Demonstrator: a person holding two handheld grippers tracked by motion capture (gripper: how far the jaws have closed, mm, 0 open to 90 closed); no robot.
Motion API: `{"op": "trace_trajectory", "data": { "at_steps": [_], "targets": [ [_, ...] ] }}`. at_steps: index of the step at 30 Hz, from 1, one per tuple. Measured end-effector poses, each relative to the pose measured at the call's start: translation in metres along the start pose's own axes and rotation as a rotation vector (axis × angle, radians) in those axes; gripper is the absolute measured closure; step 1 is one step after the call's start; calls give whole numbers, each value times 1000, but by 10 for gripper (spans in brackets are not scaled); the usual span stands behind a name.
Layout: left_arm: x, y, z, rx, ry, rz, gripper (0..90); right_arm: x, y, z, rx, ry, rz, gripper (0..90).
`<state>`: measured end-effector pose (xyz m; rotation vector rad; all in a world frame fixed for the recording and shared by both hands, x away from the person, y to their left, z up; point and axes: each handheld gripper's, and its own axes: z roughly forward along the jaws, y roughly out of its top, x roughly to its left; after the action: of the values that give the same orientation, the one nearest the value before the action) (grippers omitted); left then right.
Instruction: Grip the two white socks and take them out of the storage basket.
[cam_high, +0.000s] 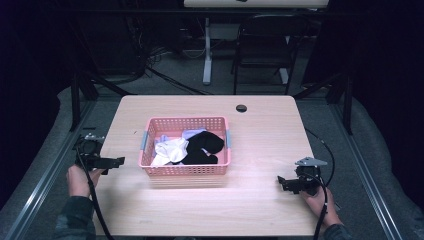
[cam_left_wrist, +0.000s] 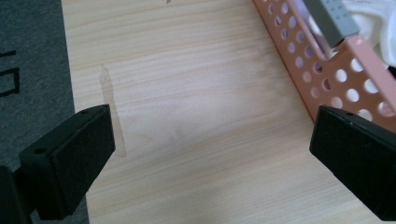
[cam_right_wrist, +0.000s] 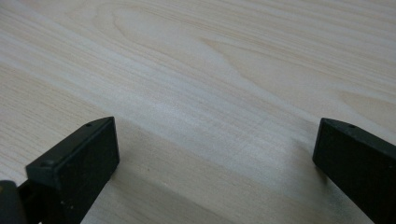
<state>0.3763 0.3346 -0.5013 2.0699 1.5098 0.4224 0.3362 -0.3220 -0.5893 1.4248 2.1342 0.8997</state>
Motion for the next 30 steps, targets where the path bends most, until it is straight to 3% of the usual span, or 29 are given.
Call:
{"op": "trace_trajectory", "data": {
  "at_steps": [18, 30],
  "targets": [
    [-28, 44, -11, -16, -64, 88, 0, 0, 0, 0, 2, 0, -1, 0],
    [-59, 78, -9, -13, -90, 173, 0, 0, 0, 0, 1, 0, 0, 0]
  ]
}}
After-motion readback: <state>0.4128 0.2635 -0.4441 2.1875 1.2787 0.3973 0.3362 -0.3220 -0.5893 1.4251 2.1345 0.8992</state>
